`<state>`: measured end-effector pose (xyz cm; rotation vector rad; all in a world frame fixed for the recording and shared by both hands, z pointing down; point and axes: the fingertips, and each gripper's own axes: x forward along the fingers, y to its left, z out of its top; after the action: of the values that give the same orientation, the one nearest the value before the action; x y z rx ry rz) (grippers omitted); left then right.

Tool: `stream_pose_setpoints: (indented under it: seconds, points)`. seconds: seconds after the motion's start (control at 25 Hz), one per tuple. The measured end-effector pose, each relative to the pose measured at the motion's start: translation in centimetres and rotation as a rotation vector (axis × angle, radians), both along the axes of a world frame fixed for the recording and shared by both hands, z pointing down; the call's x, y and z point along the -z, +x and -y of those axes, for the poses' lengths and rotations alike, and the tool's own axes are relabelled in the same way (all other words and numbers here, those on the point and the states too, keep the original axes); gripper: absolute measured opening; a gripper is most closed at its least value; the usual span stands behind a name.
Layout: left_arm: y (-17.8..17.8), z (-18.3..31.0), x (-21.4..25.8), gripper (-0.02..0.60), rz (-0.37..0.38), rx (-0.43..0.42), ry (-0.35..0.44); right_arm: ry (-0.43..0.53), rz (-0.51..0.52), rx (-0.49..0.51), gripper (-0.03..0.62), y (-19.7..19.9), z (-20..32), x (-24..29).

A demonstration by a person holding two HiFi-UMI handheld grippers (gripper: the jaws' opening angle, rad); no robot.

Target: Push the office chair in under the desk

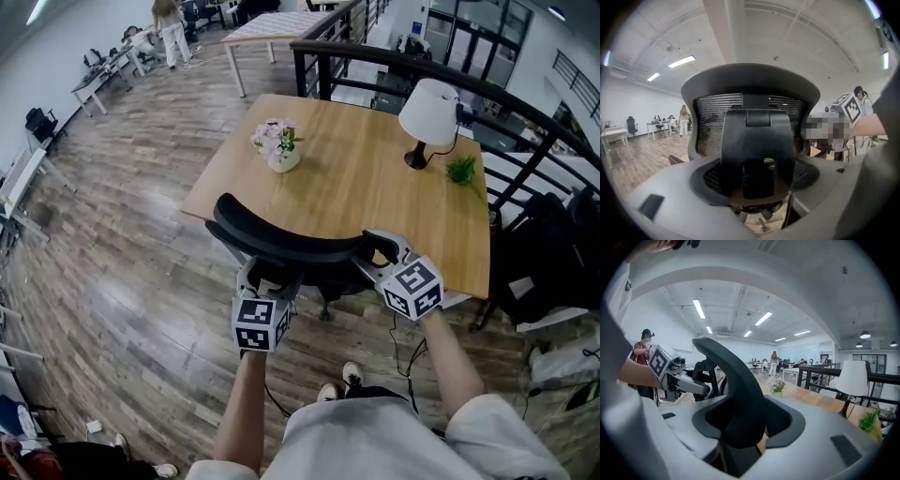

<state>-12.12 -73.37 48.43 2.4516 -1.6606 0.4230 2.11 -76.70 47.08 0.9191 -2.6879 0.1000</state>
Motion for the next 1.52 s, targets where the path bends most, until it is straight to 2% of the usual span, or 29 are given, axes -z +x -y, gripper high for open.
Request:
stream_pose_setpoints:
  seconds: [0.4, 0.64, 0.8, 1.2, 1.52]
  points:
    - [-0.1, -0.1, 0.1, 0.35, -0.022, -0.007, 0.04, 0.002, -0.047, -0.053, 0.239, 0.2, 0.0, -0.1]
    - [-0.3, -1.5, 0.2, 0.365, 0.038, -0.01, 0.062, 0.017, -0.11, -0.144, 0.253, 1.4, -0.8, -0.4]
    - [-1.1, -2.9, 1.1, 0.365, 0.044, -0.016, 0.069, 0.021, -0.106, -0.187, 0.253, 2.9, -2.0, 0.3]
    - [-2.9, -8.2, 5.5, 0.367, 0.015, -0.024, 0.135, 0.061, -0.037, -0.242, 0.247, 5.5, -8.4, 4.6]
    - [-3.1, -13.4, 8.3, 0.366, 0.015, -0.054, 0.18, 0.106, -0.008, -0.254, 0.244, 5.3, -14.6, 8.0]
